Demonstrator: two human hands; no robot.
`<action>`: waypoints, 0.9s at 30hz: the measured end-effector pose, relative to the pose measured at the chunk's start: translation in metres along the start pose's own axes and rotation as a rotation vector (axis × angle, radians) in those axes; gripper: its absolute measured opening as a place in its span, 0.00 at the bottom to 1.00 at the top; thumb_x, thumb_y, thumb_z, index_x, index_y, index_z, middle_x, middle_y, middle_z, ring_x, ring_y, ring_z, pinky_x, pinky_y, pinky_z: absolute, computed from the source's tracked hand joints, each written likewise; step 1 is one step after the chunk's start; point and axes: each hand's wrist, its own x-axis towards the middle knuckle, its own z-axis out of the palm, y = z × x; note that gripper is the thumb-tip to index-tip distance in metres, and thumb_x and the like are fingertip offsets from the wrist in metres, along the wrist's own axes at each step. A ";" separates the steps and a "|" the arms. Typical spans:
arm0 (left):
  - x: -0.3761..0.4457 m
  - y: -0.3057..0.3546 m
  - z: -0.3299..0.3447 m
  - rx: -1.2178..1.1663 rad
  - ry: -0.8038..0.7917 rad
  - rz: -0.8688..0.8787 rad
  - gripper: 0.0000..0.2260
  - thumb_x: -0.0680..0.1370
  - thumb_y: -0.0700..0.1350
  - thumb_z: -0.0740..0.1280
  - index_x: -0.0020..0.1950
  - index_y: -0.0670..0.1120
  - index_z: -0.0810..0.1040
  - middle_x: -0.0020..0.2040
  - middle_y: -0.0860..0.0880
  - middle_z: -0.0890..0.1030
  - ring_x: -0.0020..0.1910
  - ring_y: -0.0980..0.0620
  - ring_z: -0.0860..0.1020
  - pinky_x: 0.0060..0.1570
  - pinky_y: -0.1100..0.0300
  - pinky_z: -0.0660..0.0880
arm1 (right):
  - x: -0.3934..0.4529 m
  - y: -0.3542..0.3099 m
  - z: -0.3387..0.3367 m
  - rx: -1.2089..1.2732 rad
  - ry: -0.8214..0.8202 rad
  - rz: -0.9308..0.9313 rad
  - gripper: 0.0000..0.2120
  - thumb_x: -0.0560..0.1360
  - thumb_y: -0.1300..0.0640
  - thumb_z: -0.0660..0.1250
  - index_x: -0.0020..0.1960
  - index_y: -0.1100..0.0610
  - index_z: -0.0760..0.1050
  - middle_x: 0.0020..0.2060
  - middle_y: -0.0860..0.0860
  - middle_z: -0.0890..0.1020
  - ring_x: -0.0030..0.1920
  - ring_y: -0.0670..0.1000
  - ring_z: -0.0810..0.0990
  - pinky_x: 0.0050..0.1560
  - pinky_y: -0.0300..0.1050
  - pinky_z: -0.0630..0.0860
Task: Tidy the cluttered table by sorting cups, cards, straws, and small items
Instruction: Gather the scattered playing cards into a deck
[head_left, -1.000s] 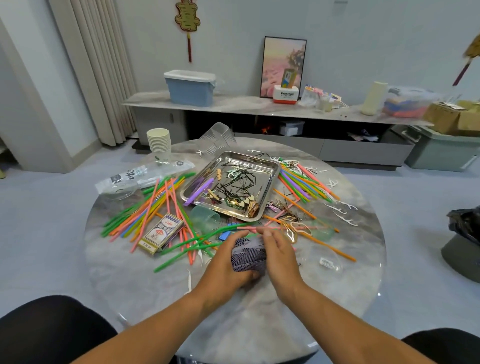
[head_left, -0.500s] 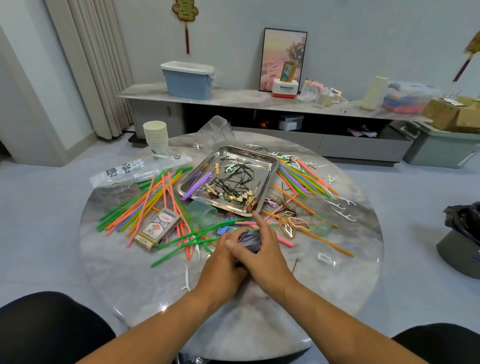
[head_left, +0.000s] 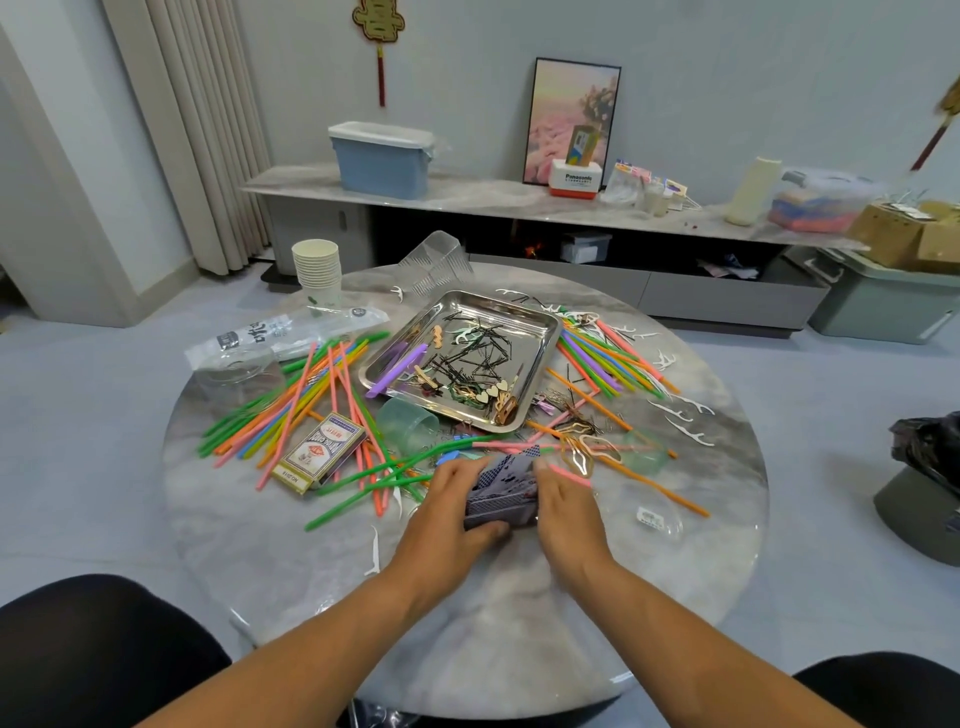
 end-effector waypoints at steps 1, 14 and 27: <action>0.001 -0.001 0.000 -0.003 0.004 -0.002 0.28 0.71 0.43 0.77 0.67 0.60 0.73 0.60 0.61 0.71 0.60 0.63 0.73 0.60 0.66 0.71 | -0.003 -0.002 0.001 0.019 -0.011 -0.014 0.24 0.86 0.46 0.54 0.44 0.54 0.83 0.43 0.52 0.86 0.47 0.55 0.83 0.52 0.52 0.77; 0.003 0.004 0.000 -0.116 -0.012 -0.053 0.22 0.70 0.46 0.76 0.60 0.61 0.75 0.55 0.56 0.81 0.54 0.55 0.80 0.54 0.48 0.78 | -0.012 -0.015 0.005 0.118 0.052 -0.233 0.06 0.81 0.50 0.66 0.50 0.48 0.81 0.45 0.44 0.81 0.48 0.40 0.78 0.47 0.41 0.71; 0.003 -0.003 -0.005 -0.140 -0.049 -0.107 0.21 0.73 0.38 0.76 0.60 0.59 0.78 0.54 0.58 0.83 0.54 0.60 0.81 0.60 0.54 0.77 | 0.014 0.009 -0.005 0.143 0.090 0.143 0.23 0.77 0.71 0.57 0.52 0.44 0.77 0.55 0.52 0.82 0.53 0.57 0.82 0.54 0.58 0.82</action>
